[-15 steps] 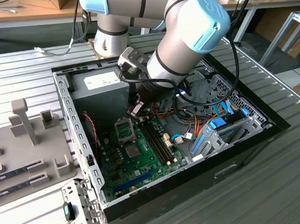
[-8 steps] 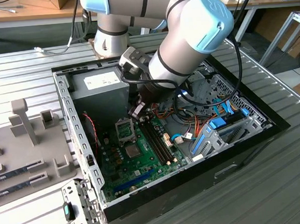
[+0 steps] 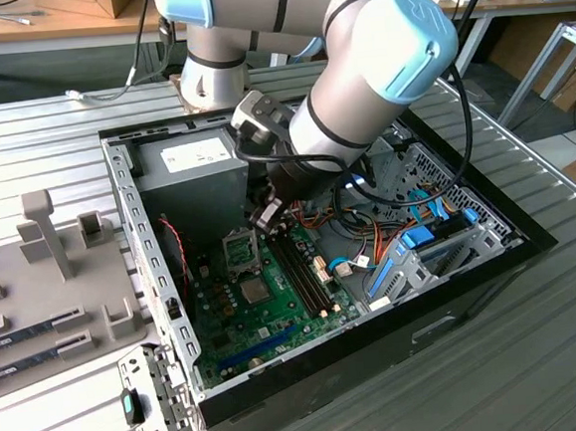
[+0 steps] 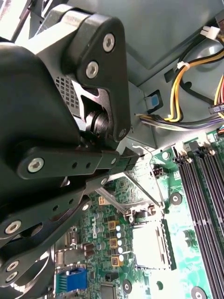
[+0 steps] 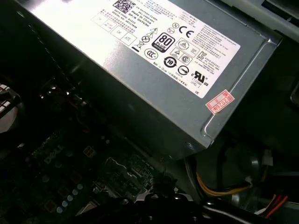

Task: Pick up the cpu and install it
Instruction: 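Close the cpu cover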

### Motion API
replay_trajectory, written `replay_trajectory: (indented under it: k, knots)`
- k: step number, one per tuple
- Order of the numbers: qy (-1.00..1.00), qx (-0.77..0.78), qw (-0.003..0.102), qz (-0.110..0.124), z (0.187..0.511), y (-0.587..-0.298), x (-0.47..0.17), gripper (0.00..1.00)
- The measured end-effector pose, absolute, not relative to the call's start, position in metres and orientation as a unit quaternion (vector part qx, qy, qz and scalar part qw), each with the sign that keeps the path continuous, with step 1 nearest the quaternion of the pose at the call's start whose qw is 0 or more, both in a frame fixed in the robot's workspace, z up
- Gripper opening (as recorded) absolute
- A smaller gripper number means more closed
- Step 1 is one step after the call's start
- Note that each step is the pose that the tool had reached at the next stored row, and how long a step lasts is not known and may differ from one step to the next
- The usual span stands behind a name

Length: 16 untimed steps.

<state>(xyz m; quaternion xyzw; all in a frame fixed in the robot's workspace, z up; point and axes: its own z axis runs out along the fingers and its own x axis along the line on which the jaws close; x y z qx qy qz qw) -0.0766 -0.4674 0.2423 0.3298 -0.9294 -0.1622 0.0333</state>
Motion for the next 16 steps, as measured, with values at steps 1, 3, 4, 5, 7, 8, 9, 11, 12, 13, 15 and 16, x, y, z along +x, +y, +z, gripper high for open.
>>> replay_trajectory:
  k: [1,3,4,5,7,8,9,11,12,13,15,16]
  knots:
    - [-0.929,0.330,0.033,-0.162,0.243,-0.469,-0.077,0.11]
    - [-0.929,0.330,0.033,-0.162,0.243,-0.470,-0.077,0.11]
    - [-0.929,0.330,0.033,-0.162,0.243,-0.472,-0.077,0.11]
    - [-0.929,0.330,0.033,-0.162,0.243,-0.473,-0.077,0.11]
    - [-0.929,0.330,0.033,-0.162,0.243,-0.475,-0.077,0.11]
    - [-0.929,0.330,0.033,-0.162,0.243,-0.475,-0.077,0.11]
    - [-0.929,0.330,0.033,-0.162,0.243,-0.476,-0.077,0.11]
    - [-0.929,0.330,0.033,-0.162,0.244,-0.478,-0.077,0.11]
    - [-0.929,0.330,0.033,-0.162,0.243,-0.479,-0.077,0.11]
    - [-0.929,0.330,0.033,-0.162,0.243,-0.480,-0.077,0.11]
    - [-0.929,0.330,0.033,-0.162,0.243,-0.481,-0.077,0.11]
    - [-0.929,0.330,0.033,-0.162,0.243,-0.482,-0.077,0.11]
